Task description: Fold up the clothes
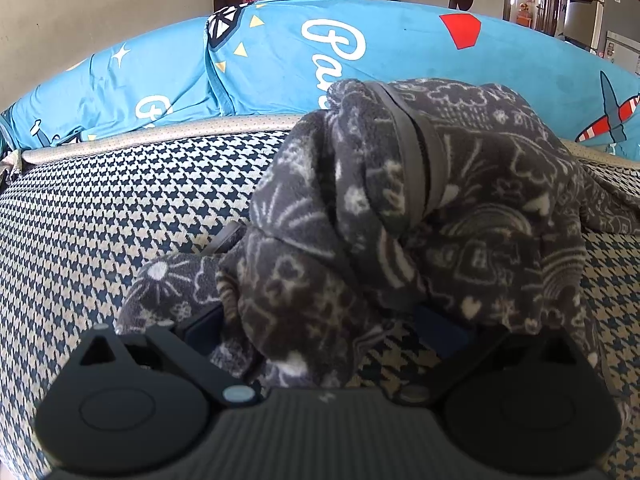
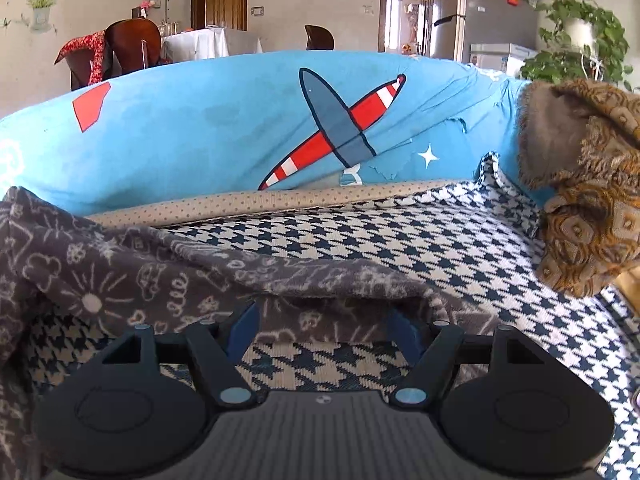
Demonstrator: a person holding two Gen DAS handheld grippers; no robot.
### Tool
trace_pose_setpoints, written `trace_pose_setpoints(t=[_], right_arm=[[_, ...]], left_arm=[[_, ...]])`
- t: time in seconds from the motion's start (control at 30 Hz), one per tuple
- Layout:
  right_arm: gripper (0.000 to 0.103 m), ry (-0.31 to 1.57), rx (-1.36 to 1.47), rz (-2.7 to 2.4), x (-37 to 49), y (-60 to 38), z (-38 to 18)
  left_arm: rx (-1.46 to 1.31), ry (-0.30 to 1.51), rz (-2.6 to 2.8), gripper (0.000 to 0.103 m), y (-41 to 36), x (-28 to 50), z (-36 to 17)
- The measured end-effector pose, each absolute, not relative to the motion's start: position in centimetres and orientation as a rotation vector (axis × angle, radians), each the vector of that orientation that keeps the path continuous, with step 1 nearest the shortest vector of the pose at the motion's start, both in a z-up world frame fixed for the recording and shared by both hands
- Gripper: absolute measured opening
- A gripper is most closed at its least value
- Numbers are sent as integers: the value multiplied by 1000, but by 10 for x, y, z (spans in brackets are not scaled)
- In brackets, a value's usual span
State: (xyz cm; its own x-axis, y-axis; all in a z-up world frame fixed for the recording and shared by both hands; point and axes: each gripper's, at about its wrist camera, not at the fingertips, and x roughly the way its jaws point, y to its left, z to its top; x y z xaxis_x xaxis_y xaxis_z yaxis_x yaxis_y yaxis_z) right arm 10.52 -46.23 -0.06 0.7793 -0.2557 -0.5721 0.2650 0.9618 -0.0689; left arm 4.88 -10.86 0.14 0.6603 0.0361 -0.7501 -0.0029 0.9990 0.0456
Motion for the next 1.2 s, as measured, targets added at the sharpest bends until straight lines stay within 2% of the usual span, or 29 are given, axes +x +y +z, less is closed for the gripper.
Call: trace_pose_setpoints(t=[0.33, 0.4, 0.47, 0.53, 0.83, 0.97, 1.07, 1.2], right_arm=[[72, 551, 69, -408, 130, -481, 0], [74, 563, 97, -430, 136, -485, -1], [82, 577, 147, -445, 140, -489, -2], [86, 592, 205, -460, 145, -494, -3], [91, 557, 405, -502, 150, -504, 4], [94, 467, 458, -450, 147, -505, 18], [99, 393, 383, -429, 145, -495, 32], [101, 434, 302, -382, 147, -476, 33]], left_arm=[[43, 860, 20, 103, -109, 52, -1], [42, 866, 18, 103, -109, 53, -2], [42, 871, 16, 103, -109, 55, -2], [45, 878, 14, 103, -109, 56, -4], [24, 906, 7, 103, -106, 62, -6], [14, 908, -4, 103, -105, 63, -4], [8, 905, -7, 103, -103, 66, -2], [8, 906, -6, 103, -102, 69, -2]])
